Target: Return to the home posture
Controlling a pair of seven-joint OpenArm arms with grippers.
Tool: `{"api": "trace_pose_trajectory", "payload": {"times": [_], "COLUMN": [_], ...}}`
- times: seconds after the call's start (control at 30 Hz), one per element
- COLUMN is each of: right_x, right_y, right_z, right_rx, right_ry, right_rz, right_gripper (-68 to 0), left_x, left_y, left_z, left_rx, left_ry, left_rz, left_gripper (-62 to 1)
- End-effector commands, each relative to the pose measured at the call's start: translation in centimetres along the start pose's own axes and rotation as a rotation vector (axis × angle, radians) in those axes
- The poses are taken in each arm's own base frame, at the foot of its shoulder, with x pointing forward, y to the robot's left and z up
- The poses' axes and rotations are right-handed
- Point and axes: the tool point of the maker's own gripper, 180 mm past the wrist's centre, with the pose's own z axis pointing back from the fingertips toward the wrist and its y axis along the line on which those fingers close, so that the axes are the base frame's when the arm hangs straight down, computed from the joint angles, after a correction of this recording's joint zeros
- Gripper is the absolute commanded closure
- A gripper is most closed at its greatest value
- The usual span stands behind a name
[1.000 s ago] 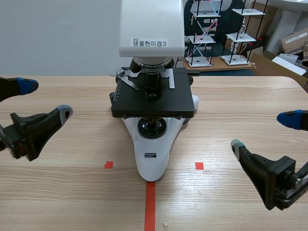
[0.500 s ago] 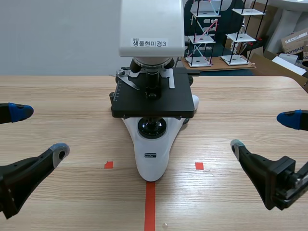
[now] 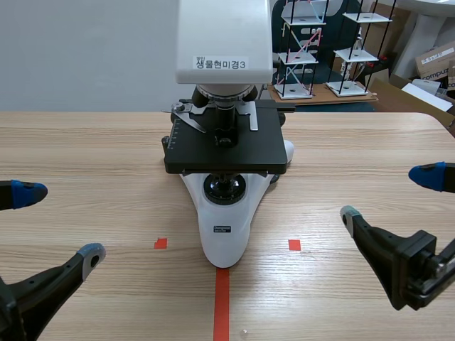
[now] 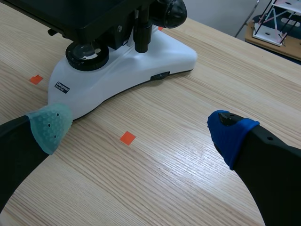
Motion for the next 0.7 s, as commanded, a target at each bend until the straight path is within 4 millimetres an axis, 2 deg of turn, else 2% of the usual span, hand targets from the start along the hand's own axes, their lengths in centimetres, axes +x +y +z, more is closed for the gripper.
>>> {"api": "trace_pose_trajectory", "payload": {"times": [0.0,0.67], "right_x": [0.63,0.63], "right_y": [-0.18,-0.18], "right_z": [0.04,0.04], "right_rx": [-0.001,-0.001], "right_ry": [-0.021,-0.022], "right_rz": [0.004,0.004], "right_gripper": [-63.8,-63.8], "left_x": [1.18,1.46], "left_y": [-0.09,-0.10], "left_z": [-0.10,-0.11], "left_rx": [-0.004,-0.005], "left_ry": [-0.041,-0.056], "left_rz": [0.000,-0.001], "left_gripper": [-62.3,-62.3]}}
